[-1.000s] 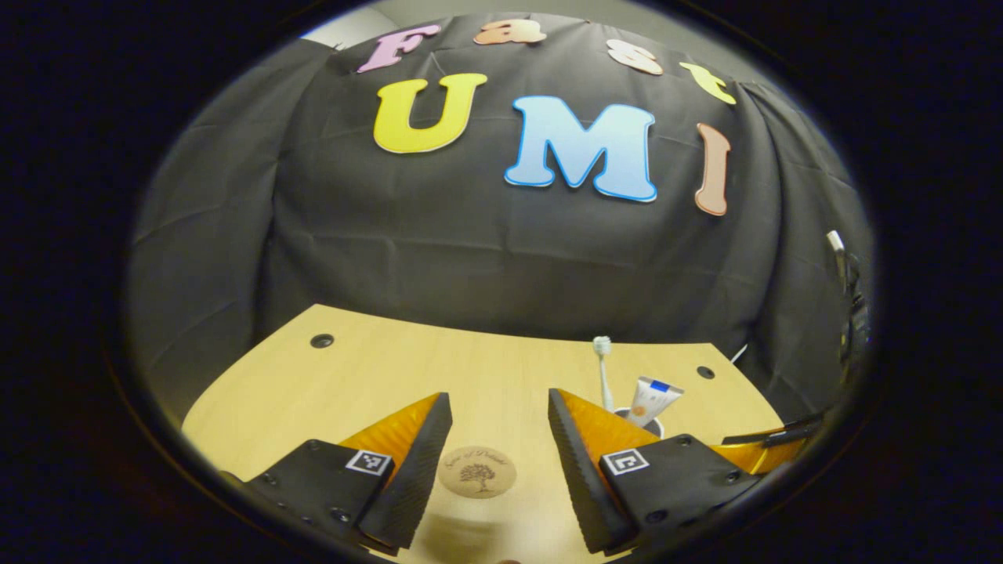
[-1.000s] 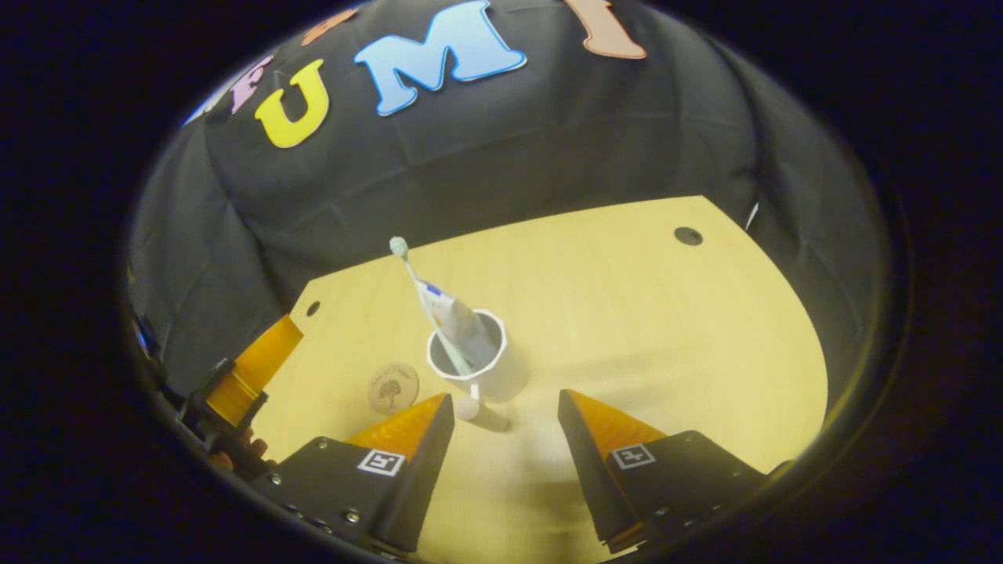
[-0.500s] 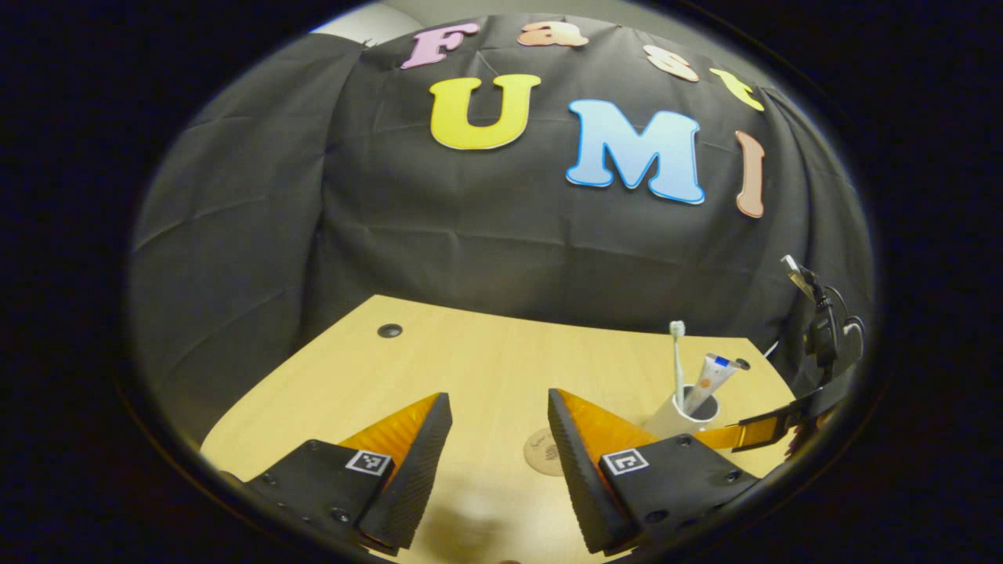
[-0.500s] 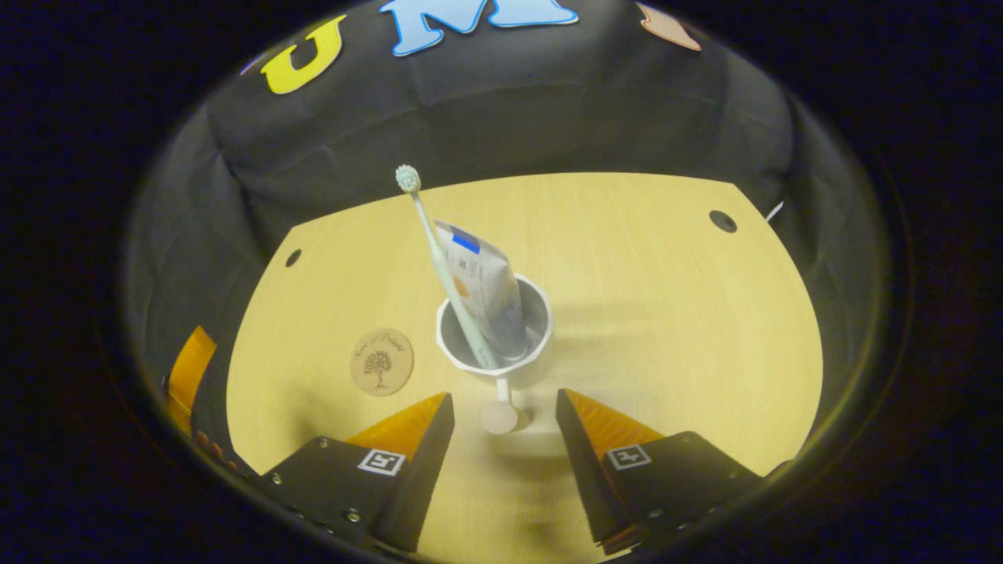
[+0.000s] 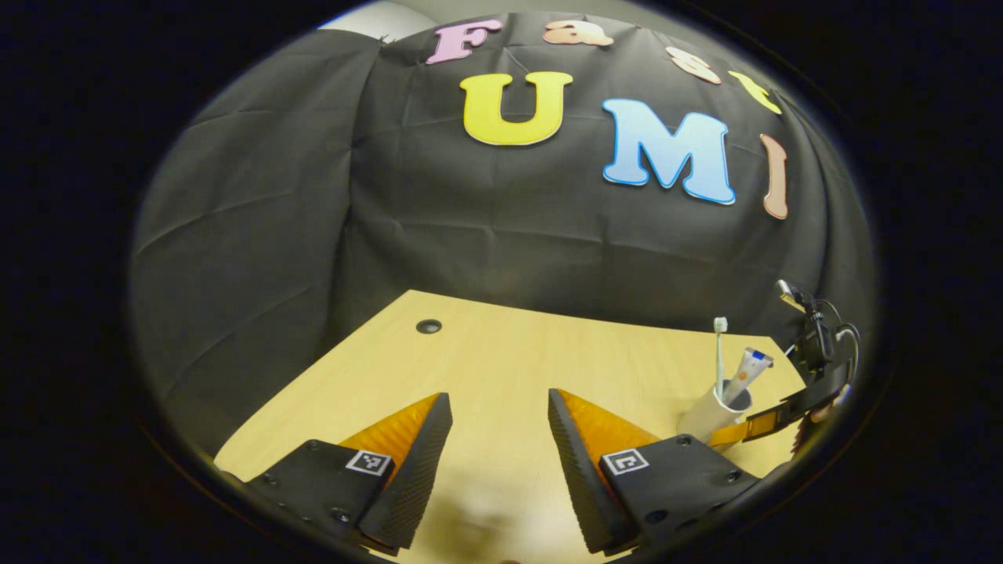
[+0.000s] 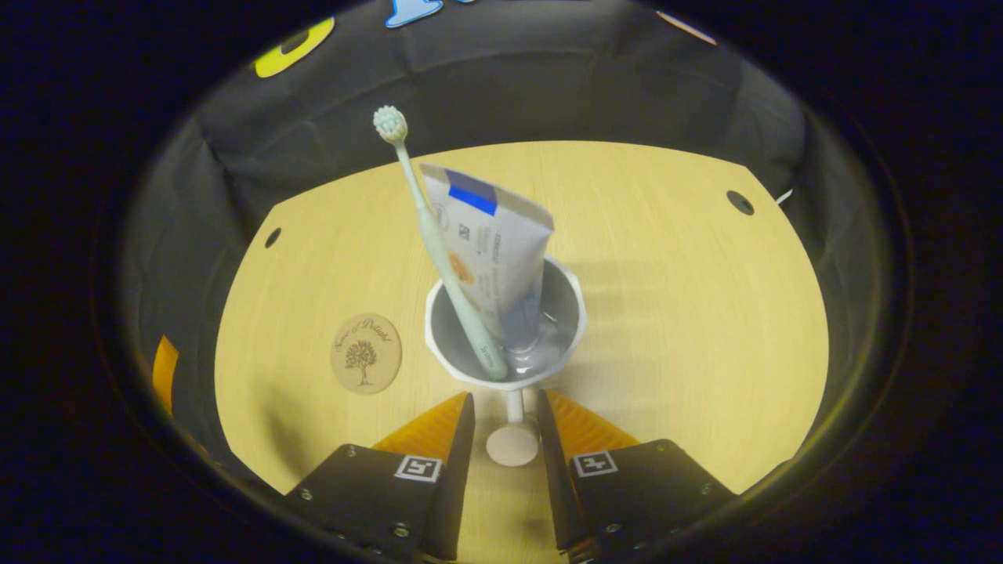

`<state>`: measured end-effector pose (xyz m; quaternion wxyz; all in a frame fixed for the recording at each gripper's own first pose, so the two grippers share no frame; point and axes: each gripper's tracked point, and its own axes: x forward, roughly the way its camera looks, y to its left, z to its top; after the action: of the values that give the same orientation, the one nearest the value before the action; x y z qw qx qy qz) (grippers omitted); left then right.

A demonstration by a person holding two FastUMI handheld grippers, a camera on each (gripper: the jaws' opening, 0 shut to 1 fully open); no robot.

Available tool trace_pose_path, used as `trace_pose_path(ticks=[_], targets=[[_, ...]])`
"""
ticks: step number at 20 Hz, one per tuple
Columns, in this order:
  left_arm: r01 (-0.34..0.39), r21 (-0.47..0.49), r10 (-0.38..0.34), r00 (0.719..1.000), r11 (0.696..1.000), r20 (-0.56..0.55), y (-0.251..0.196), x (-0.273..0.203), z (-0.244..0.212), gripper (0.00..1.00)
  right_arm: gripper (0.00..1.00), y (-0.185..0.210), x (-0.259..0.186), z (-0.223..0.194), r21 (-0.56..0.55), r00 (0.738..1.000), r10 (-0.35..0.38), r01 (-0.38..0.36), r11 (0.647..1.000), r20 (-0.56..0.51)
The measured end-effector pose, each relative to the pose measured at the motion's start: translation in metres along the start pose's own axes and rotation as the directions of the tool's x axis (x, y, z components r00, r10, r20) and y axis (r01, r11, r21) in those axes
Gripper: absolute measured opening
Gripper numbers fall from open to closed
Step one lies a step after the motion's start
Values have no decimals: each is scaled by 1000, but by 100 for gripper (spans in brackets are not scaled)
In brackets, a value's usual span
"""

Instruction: Put the toothbrush and toothpaste on the desktop into the cup, then pick up the cup and place it on the coaster on the desktop.

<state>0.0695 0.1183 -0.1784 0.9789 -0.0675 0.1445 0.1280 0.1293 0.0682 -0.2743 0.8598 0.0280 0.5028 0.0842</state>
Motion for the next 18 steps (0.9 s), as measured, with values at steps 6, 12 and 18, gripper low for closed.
trace_pose_path(ticks=[6, 12, 18], targets=[[1, -5, -1, 1000, 1000, -10, 7, 2, -1, 83, 16, -7, -2, 1, -61, 998, -57, 58, 996, 20], [18, -8, -18, 1000, 1000, -2, 0, 1, 3, 83, 9, -5, 0, 3, -71, 998, -52, 54, 996, 40], [11, -16, -11, 1000, 1000, 5, 1, -3, 7, 83, 9, 2, -4, 7, -74, 998, -35, 39, 996, 48]])
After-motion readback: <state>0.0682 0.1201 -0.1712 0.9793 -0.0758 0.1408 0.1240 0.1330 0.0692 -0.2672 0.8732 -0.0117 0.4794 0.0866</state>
